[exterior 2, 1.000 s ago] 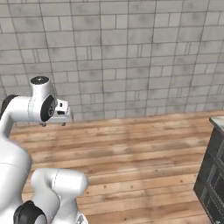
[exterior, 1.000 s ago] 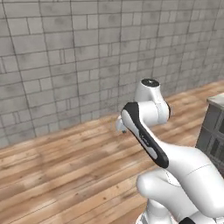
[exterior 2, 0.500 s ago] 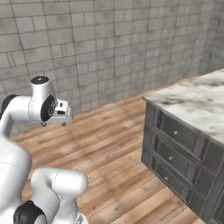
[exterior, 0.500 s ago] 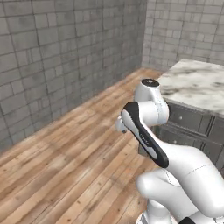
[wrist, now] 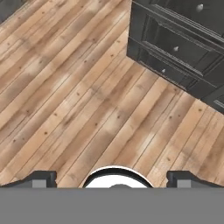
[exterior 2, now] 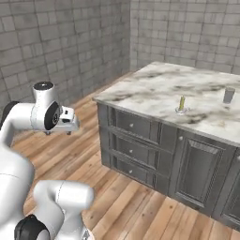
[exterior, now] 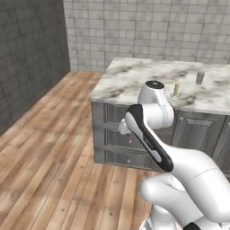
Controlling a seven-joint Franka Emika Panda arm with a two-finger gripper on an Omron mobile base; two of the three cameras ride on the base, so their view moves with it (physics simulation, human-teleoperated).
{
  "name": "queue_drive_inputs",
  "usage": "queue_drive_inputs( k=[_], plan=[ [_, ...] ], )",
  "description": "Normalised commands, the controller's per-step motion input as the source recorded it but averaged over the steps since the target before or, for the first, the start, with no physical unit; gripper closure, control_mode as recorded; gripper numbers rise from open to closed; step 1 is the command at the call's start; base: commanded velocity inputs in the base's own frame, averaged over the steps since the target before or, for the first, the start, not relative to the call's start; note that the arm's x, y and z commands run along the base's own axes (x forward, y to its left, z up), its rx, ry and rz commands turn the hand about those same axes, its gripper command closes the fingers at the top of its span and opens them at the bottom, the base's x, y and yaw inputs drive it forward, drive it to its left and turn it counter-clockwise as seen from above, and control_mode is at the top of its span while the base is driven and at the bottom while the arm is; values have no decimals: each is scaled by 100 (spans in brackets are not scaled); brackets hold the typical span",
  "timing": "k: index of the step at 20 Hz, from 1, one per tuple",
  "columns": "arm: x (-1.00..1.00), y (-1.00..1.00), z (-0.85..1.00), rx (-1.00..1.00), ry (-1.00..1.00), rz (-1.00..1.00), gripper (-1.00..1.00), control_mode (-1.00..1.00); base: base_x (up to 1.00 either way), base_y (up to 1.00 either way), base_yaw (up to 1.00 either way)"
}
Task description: Pick the jar and candle from the dining table and place them in the open cabinet. Close the cabinet after placing the objects.
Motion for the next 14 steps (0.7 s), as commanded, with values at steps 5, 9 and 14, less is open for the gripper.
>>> queue_drive_inputs(
  k=[5,9,14],
  plan=[
    [0,0,0,0,0,0,-100,100,1,14,-57],
    [0,0,0,0,0,0,-100,100,18,18,-42],
    [0,0,0,0,0,0,-100,100,38,7,-31]
  ],
)
